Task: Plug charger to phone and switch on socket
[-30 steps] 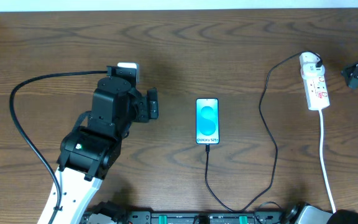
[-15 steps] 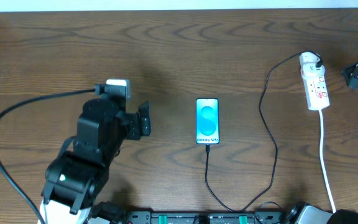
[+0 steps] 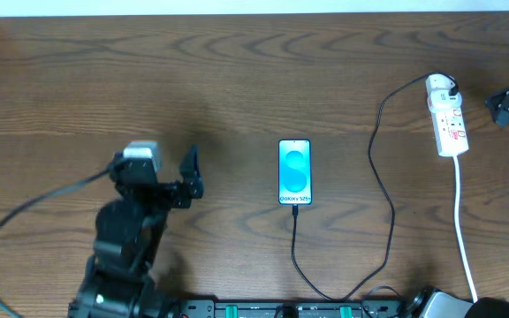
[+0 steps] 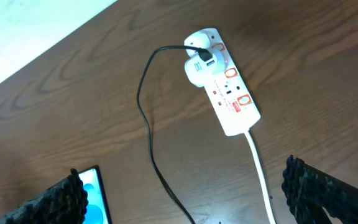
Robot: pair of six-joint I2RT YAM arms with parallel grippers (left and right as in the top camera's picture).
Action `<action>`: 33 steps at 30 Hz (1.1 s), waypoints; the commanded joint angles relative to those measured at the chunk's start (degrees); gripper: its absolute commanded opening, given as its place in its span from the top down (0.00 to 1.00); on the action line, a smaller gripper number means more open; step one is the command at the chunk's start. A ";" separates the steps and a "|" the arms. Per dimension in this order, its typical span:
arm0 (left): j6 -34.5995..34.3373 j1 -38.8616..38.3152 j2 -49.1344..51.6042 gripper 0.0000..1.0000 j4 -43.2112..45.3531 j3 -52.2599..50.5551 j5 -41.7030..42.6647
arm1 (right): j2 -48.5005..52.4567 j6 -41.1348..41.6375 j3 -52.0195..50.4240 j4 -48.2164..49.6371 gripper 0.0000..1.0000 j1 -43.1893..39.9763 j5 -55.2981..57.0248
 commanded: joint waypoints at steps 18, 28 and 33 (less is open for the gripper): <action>0.31 6.58 -26.49 0.09 27.89 -29.53 0.48 | -0.26 0.37 0.70 -0.04 0.01 0.04 0.04; 0.17 6.95 -28.83 0.09 23.71 -30.84 0.48 | -0.26 0.37 0.70 -0.04 0.01 0.04 0.07; 0.15 6.95 -28.83 0.09 17.31 -30.84 0.50 | -0.26 0.37 0.70 -0.04 0.01 0.04 0.07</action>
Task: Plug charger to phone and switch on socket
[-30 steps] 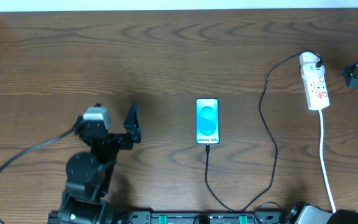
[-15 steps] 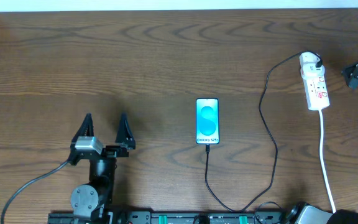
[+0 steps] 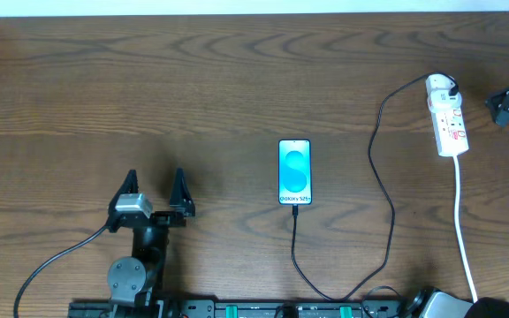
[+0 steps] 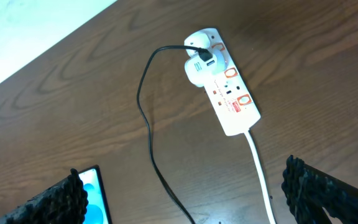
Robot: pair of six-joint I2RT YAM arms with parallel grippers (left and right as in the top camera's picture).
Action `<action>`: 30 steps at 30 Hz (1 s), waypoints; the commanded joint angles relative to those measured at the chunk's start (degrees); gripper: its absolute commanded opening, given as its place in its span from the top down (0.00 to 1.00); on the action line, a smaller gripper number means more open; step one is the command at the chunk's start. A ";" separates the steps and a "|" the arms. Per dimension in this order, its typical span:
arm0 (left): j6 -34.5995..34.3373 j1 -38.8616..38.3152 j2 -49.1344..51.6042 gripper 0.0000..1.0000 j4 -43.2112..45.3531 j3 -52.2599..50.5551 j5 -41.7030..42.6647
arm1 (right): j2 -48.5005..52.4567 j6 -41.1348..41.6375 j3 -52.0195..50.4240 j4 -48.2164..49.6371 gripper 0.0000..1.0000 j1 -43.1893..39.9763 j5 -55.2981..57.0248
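Note:
The phone (image 3: 294,171) lies face up at mid-table with its blue screen lit, and its corner (image 4: 94,187) shows in the right wrist view. A black cable (image 3: 380,177) runs from the phone's near end to the white adapter (image 4: 199,70) plugged into the white power strip (image 4: 230,94), which lies at the far right (image 3: 447,118). The strip's red switches show, but I cannot tell their position. My right gripper (image 4: 188,199) hangs open above the table near the strip, holding nothing. My left gripper (image 3: 155,190) stands open and empty, left of the phone.
The strip's white lead (image 3: 463,230) runs to the front edge at the right. The left arm's black cable (image 3: 56,261) loops over the table at front left. A rail (image 3: 263,309) lines the front edge.
My left arm has drawn back toward the front edge, and its gripper now sits lower and points straight away, still open. The right arm, phone, cable and strip have not moved.

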 commanded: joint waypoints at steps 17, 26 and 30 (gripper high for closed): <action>0.37 0.31 -0.52 0.09 -14.49 -0.11 1.01 | -0.26 0.37 0.72 -0.04 0.01 0.04 0.02; 0.37 0.31 -0.52 0.09 -14.49 -0.11 0.98 | -0.26 0.37 0.72 -0.04 0.01 0.04 0.02; 0.37 0.31 -0.52 0.09 -14.47 -0.11 0.98 | -0.26 0.37 0.72 -0.04 0.01 0.04 0.02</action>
